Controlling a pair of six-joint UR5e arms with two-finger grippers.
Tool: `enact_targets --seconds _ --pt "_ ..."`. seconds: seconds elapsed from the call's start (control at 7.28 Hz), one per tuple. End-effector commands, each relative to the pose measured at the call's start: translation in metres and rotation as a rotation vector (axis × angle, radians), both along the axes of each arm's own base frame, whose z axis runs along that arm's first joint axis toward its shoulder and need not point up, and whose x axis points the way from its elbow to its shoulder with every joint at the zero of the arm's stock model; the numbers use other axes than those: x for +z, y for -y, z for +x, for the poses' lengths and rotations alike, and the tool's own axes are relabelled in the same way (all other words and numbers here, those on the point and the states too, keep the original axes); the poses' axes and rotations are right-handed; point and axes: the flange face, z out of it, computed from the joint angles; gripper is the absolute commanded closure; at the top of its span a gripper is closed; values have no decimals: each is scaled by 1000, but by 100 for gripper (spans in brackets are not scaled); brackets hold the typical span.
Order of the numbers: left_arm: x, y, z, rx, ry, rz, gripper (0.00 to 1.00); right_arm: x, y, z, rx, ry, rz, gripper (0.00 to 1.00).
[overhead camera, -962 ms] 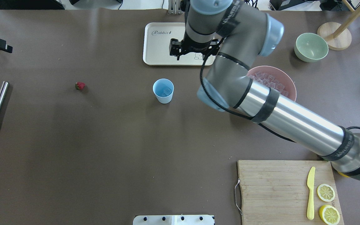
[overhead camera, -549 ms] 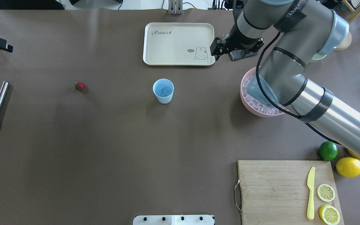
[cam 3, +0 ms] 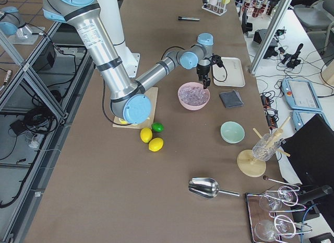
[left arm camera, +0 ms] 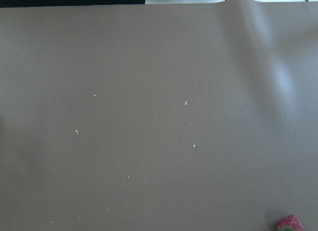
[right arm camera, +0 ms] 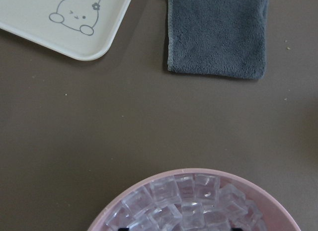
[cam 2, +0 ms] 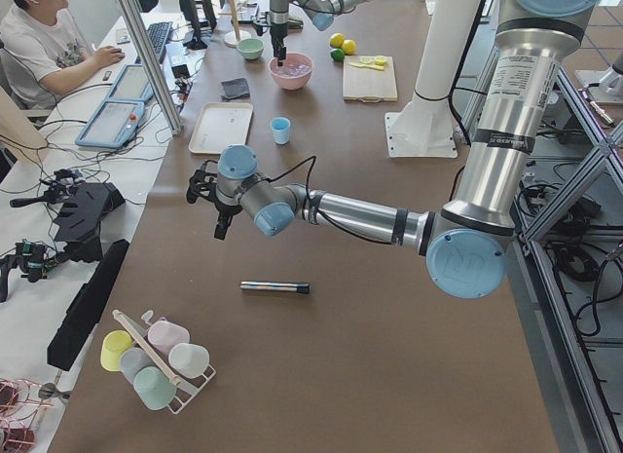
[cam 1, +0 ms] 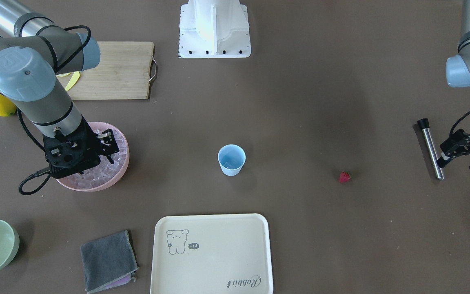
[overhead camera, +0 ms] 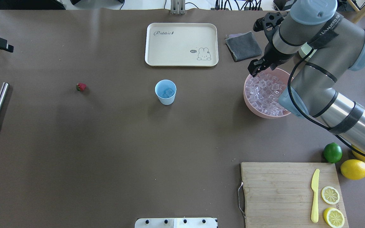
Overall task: Mash ice and strawberries in cup
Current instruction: 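Return the right gripper to the pink bowl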
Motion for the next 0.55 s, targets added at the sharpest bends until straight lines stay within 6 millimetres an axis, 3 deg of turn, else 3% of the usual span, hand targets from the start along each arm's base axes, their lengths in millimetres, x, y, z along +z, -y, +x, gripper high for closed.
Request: enact_targets --seconds 0.0,0.41 --pt "0 0 0 0 1 1 3 12 -3 -3 -28 -17 7 44" --pt "-1 0 0 -1 0 2 3 21 -9 -15 -144 -40 86 41"
